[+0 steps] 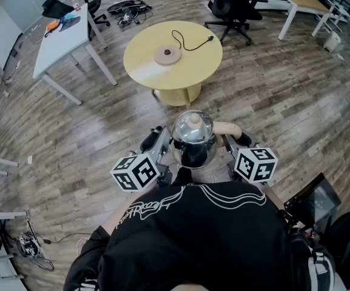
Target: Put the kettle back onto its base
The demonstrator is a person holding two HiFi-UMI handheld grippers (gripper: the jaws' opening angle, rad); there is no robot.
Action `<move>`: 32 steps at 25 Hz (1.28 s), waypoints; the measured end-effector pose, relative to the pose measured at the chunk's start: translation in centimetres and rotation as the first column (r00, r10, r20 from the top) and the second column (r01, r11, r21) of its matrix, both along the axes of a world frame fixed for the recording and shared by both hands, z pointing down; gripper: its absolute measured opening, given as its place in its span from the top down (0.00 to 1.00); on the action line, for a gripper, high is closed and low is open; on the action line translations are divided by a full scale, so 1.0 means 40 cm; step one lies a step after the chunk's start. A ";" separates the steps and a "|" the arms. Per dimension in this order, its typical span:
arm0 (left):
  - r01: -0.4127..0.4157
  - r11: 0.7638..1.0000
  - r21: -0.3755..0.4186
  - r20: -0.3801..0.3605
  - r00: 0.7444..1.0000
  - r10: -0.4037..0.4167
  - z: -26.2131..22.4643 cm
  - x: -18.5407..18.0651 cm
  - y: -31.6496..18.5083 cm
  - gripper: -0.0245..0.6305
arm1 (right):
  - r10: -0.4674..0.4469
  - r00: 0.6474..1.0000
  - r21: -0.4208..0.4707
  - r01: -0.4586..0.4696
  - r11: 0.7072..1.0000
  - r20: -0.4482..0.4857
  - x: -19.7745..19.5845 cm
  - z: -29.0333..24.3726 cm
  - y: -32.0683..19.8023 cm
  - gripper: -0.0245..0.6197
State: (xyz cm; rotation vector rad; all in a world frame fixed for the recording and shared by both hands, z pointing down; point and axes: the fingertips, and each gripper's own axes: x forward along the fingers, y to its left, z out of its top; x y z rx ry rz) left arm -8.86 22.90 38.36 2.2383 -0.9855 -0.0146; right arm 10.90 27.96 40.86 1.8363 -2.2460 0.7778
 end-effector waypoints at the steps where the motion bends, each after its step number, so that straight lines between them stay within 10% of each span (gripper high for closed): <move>1: -0.001 1.000 -0.002 0.003 1.000 0.001 0.007 -0.001 -0.039 0.80 | 0.001 1.000 -0.005 -0.001 1.000 0.005 -0.002 0.009 -0.037 0.79; 15: -0.026 1.000 0.003 0.000 1.000 0.026 0.036 0.004 -0.545 0.80 | -0.005 1.000 -0.031 0.005 0.999 -0.002 -0.007 0.043 -0.523 0.79; 32: -0.011 1.000 0.021 0.020 1.000 0.011 0.029 0.034 -0.722 0.80 | -0.060 0.998 -0.027 0.060 0.998 0.002 0.021 0.051 -0.711 0.79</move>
